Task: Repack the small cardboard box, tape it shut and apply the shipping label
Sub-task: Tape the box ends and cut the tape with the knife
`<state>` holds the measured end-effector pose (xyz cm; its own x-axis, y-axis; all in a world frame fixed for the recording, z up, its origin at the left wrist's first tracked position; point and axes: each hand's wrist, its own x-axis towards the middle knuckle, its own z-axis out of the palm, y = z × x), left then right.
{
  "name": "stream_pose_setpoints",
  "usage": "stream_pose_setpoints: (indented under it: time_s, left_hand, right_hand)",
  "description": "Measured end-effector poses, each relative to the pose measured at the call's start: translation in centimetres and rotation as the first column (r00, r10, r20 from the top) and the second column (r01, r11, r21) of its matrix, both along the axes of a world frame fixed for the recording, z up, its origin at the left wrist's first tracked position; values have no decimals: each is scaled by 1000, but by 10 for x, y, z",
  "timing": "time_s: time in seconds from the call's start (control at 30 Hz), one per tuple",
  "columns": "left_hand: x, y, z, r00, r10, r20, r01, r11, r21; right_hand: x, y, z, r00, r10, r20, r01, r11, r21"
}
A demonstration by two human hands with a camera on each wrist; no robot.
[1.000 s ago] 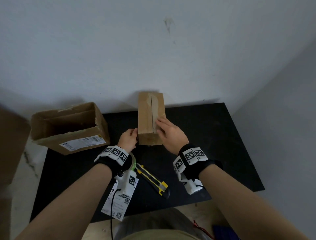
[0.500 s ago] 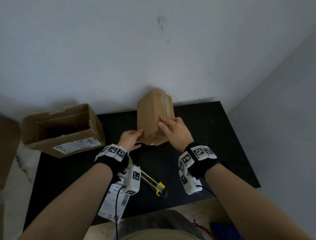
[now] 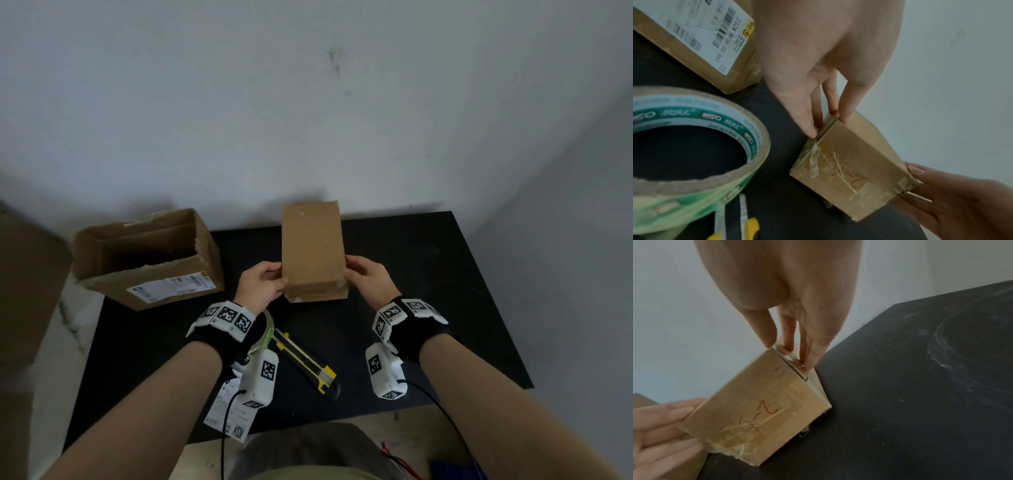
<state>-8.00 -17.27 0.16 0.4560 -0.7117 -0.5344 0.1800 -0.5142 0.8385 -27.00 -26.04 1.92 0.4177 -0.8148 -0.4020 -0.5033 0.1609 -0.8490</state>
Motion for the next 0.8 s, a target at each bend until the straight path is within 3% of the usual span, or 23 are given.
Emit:
stream_pose_setpoints:
  time_s: [0.3,0.5,0.57,0.63,0.73,0.8]
  left_hand:
    - [-8,2,4,993,-78,94,74,996,38]
    - [-8,1,9,941,-196,277,172,979,108]
    - [-6,3,15,865,-316,391,263,947,184]
    - [-5,7,24,740,-462,489,380,887,262]
    - [-6,16,38,465,-628,624,529,762,372]
    - [-8,27,49,281,-651,705,574,703,420]
  right_hand:
    - [-1,-3,-4,998,-39,57,34,997,74]
    - [1,-5,-3,992,1,-125,-8,998,-58]
    - [2,-2,3,977,32,-211,-62,989,-137]
    - [2,3,10,943,64,-327,-139,967,-211]
    - [0,12,20,862,91,-498,-271,914,-302]
    - [-1,25,27,819,81,-568,-340,866,-368]
